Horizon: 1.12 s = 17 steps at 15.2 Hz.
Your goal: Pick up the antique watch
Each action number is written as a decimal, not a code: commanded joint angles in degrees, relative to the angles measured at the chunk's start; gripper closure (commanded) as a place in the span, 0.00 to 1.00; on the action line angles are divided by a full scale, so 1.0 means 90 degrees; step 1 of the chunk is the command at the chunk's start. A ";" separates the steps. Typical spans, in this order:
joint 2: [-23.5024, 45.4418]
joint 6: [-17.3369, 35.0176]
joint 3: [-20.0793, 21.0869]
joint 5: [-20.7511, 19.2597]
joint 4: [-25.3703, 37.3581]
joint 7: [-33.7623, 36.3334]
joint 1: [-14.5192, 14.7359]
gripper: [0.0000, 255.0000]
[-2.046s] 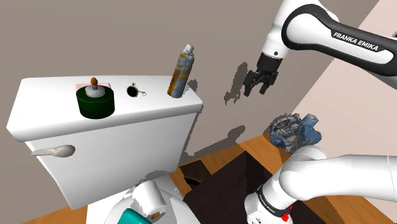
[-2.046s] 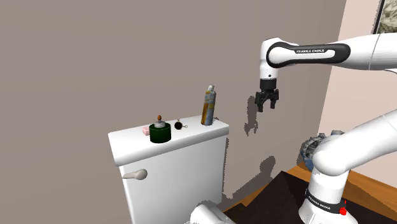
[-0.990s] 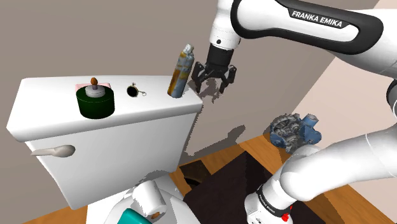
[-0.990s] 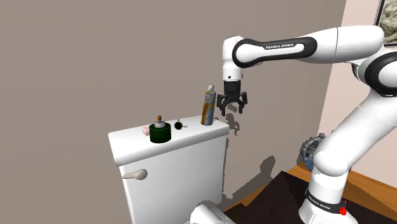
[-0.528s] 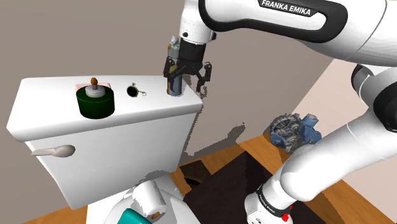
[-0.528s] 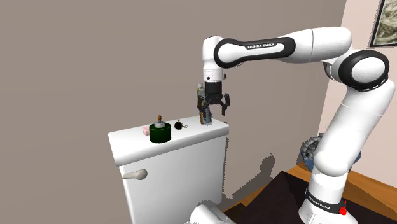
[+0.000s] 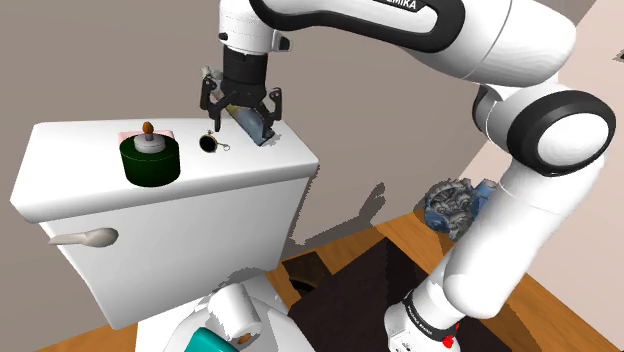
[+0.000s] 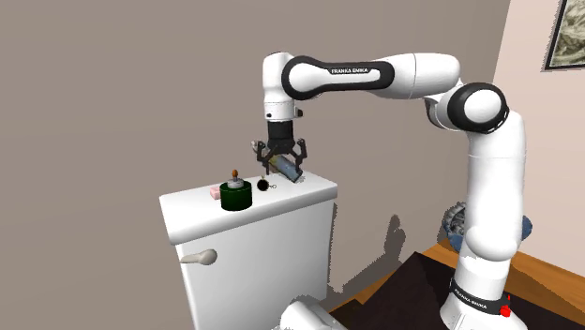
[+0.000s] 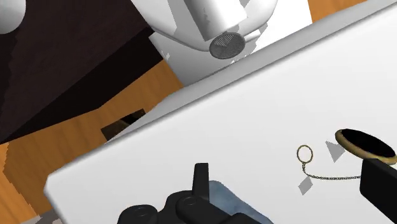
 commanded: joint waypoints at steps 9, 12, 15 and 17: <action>0.1153 0.0142 0.0050 -0.0531 0.0890 0.0731 0.0443 0.00; 0.1121 0.0293 0.0047 -0.0516 0.0709 0.0727 0.0416 0.00; 0.1124 0.0284 0.0049 -0.0517 0.0720 0.0730 0.0420 1.00; 0.1124 0.0284 0.0049 -0.0517 0.0720 0.0730 0.0420 1.00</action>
